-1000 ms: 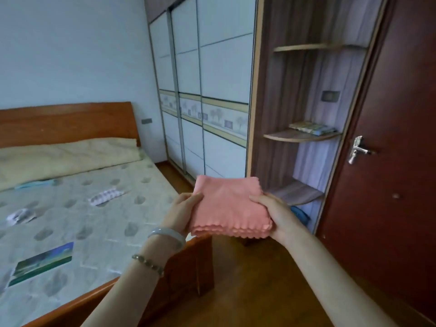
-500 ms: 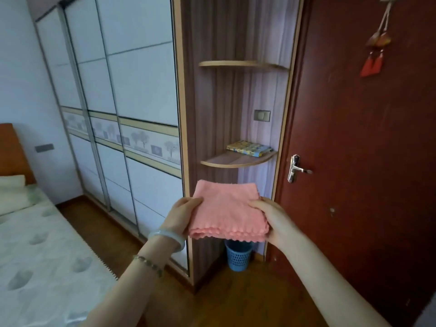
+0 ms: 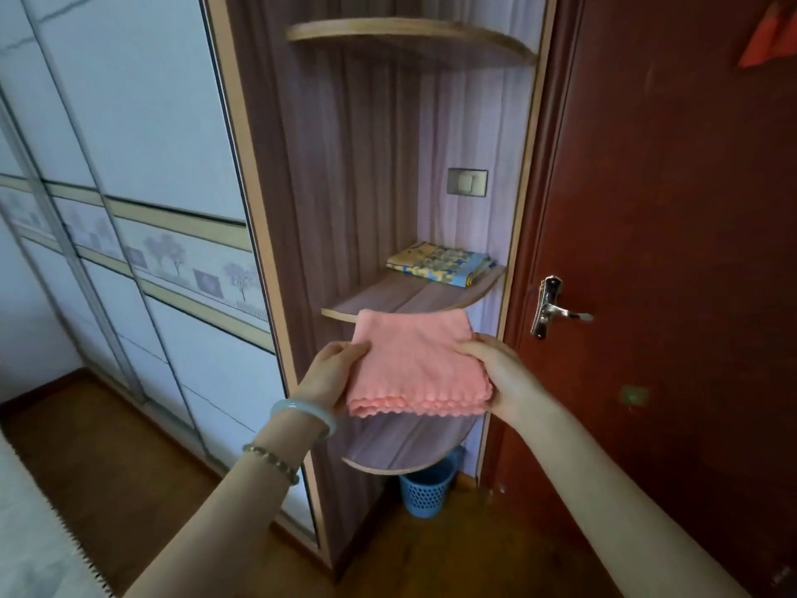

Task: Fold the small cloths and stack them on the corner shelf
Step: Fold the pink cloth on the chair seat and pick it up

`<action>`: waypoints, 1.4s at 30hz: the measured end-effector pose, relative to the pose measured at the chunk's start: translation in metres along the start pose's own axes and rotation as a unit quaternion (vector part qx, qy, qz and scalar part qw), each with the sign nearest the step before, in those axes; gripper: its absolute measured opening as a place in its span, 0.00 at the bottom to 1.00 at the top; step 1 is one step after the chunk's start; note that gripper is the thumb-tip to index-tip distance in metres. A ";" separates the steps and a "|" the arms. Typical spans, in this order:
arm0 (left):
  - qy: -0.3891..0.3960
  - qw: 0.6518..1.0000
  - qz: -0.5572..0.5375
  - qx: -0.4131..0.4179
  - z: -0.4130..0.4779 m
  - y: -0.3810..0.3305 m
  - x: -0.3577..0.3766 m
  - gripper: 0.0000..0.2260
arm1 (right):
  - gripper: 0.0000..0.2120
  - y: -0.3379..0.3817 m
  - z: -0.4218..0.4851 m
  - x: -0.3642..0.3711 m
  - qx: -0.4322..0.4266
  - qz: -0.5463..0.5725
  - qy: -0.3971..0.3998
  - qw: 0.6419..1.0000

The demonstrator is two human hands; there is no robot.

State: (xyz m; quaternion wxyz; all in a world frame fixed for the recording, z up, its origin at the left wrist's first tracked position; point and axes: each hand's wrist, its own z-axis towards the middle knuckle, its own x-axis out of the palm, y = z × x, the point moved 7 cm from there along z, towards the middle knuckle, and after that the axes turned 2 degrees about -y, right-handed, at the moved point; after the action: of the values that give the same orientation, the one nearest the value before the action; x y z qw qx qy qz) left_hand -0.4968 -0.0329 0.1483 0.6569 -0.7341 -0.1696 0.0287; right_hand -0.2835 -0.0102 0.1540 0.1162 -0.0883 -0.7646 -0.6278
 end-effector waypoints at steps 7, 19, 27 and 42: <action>-0.063 0.994 0.078 0.051 0.157 -0.008 0.017 0.10 | 0.10 0.009 0.182 0.023 0.029 -0.010 0.072 0.997; -0.171 0.941 0.288 0.047 0.347 0.001 -0.015 0.09 | 0.14 -0.019 0.398 0.077 0.063 -0.117 0.093 0.987; -0.242 0.850 0.461 0.074 0.358 -0.004 -0.003 0.16 | 0.16 0.018 0.455 0.068 -0.121 -0.364 0.012 0.923; -0.031 0.732 0.646 0.211 0.356 0.012 0.038 0.40 | 0.31 -0.012 0.414 0.120 -0.310 -0.629 0.241 0.671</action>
State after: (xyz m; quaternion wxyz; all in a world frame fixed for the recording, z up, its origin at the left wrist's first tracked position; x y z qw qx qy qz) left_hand -0.5532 0.3169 0.0953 0.6126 -0.5074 0.3359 0.5044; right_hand -0.4297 0.3916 0.1005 -0.1596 0.5371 -0.3460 -0.7525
